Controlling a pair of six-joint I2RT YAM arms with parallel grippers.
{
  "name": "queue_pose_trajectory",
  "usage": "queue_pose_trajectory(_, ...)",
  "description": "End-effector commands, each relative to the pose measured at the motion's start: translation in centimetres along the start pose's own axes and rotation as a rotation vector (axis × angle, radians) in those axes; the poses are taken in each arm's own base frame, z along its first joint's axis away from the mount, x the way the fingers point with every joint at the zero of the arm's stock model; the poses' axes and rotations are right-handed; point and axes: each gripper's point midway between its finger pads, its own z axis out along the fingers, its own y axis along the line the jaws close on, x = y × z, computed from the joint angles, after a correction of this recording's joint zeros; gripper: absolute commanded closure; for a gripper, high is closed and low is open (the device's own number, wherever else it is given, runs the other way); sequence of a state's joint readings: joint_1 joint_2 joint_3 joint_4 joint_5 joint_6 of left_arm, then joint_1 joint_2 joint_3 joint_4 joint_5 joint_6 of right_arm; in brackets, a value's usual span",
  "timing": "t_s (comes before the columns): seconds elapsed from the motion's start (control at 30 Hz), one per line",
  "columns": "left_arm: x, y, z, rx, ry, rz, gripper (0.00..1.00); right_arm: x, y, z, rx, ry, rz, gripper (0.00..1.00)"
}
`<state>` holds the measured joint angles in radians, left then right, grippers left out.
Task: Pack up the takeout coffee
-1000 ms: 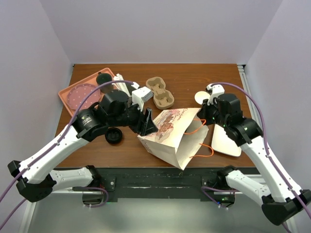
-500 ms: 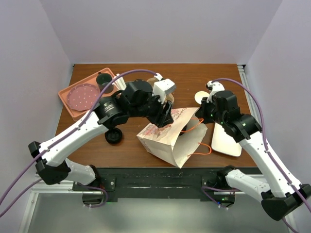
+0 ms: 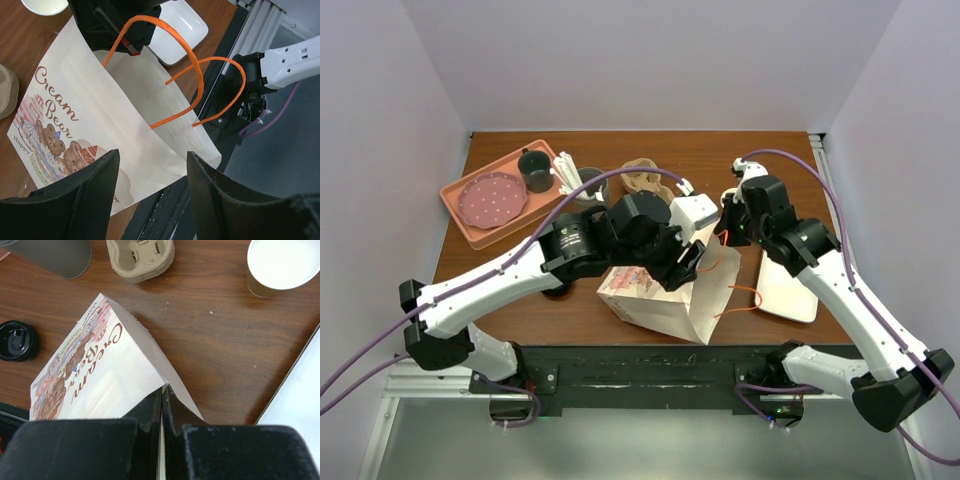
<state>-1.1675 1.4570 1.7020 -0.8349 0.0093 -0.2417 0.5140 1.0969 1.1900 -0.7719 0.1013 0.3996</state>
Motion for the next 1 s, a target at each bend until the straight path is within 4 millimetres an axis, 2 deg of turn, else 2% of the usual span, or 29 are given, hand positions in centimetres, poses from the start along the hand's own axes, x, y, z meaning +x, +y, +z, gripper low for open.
queue_pose_trajectory(0.0,-0.5,0.1,-0.4,-0.051,0.020,0.033,0.39,-1.0,0.2,-0.6,0.028,-0.015,0.011,1.00)
queue_pose_trajectory(0.17,-0.8,0.6,0.1,-0.104,0.039,0.038,0.40,-1.3,0.1,-0.6,0.050,-0.017,0.011,1.00)
queue_pose_trajectory(0.23,-1.7,0.8,-0.1,-0.121,0.007,0.037,0.40,-1.2,-0.3,-0.7,0.077,-0.004,0.009,1.00)
queue_pose_trajectory(0.27,-2.5,0.9,-0.2,-0.129,-0.022,0.033,0.40,-1.9,-0.3,-1.1,0.082,-0.020,0.011,1.00)
queue_pose_trajectory(0.33,-3.8,1.2,-0.8,-0.153,-0.078,0.023,0.38,-2.2,-0.7,-1.7,0.113,-0.018,0.018,1.00)
queue_pose_trajectory(0.37,-4.6,1.4,-1.4,-0.162,-0.114,0.011,0.37,-3.1,-0.5,-2.1,0.116,-0.026,0.019,1.00)
queue_pose_trajectory(0.4,-5.1,1.9,-1.8,-0.179,-0.132,-0.004,0.37,-2.8,-0.8,-2.4,0.138,-0.001,0.015,1.00)
queue_pose_trajectory(0.43,-5.7,2.1,-2.3,-0.184,-0.149,-0.020,0.36,-3.9,-0.5,-3.1,0.132,-0.017,0.018,1.00)
queue_pose_trajectory(0.5,-5.9,2.9,-3.0,-0.215,-0.151,-0.028,0.36,-3.7,-0.4,-3.0,0.142,0.020,0.014,1.00)
queue_pose_trajectory(0.6,-4.6,3.7,-3.4,-0.254,-0.109,-0.020,0.36,-4.4,0.2,-3.4,0.121,0.016,0.025,1.00)
queue_pose_trajectory(0.77,-3.3,3.5,-3.7,-0.237,-0.117,-0.075,0.35,-3.8,0.0,-3.6,0.122,0.025,0.021,1.00)
queue_pose_trajectory(0.8,-2.0,4.1,-3.0,-0.267,-0.089,-0.086,0.35,-4.2,0.2,-3.9,0.109,-0.005,0.026,1.00)
queue_pose_trajectory(0.97,-0.4,6.7,-3.9,-0.401,-0.073,-0.080,0.32,-2.2,-0.4,-3.1,0.112,0.032,0.015,1.00)
